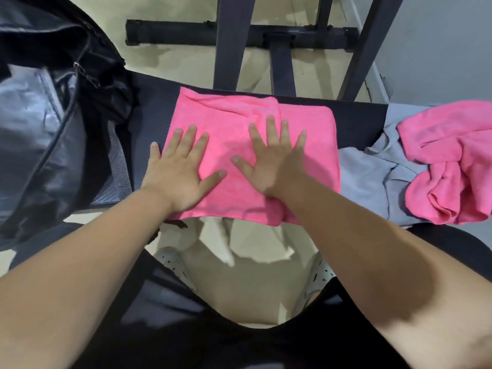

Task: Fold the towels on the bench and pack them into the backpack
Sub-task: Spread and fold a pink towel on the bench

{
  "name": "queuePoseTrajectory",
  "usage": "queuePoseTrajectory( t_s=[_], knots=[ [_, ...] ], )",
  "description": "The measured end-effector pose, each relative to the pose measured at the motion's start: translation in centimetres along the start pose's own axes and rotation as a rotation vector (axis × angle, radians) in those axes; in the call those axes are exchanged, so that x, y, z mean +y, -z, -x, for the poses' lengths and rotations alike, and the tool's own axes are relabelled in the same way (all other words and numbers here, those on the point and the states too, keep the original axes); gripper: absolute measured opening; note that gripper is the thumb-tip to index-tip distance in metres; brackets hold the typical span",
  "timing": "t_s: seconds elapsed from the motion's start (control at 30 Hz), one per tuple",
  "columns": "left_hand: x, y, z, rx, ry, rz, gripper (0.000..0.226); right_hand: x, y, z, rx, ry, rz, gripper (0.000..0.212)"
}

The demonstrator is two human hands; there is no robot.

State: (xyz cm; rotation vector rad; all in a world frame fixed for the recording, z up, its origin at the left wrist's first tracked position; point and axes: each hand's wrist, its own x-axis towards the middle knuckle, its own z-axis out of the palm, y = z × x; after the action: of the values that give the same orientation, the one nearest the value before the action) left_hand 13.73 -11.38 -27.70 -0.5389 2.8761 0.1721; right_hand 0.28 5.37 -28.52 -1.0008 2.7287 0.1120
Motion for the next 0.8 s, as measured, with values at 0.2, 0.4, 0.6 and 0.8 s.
queuePoseTrajectory(
  t_s=[0.2, 0.4, 0.6, 0.8],
  knots=[
    [-1.6, 1.6, 0.6, 0.017, 0.09, -0.003, 0.09, -1.1, 0.8, -0.2, 0.059, 0.043, -0.077, 0.081],
    [2.5, 3.2, -2.2, 0.203, -0.029, 0.079, 0.07, 2.2, 2.7, -2.6, 0.216, -0.136, -0.26, 0.063],
    [3.4, 3.5, -7.6, 0.188, 0.088, 0.115, 0.048, 3.4, 4.2, -5.5, 0.206, -0.146, -0.263, 0.051],
    [3.5, 1.8, -8.1, 0.102, 0.045, 0.066, 0.073, 1.8, 4.4, -7.8, 0.245, -0.142, -0.494, 0.02]
  ],
)
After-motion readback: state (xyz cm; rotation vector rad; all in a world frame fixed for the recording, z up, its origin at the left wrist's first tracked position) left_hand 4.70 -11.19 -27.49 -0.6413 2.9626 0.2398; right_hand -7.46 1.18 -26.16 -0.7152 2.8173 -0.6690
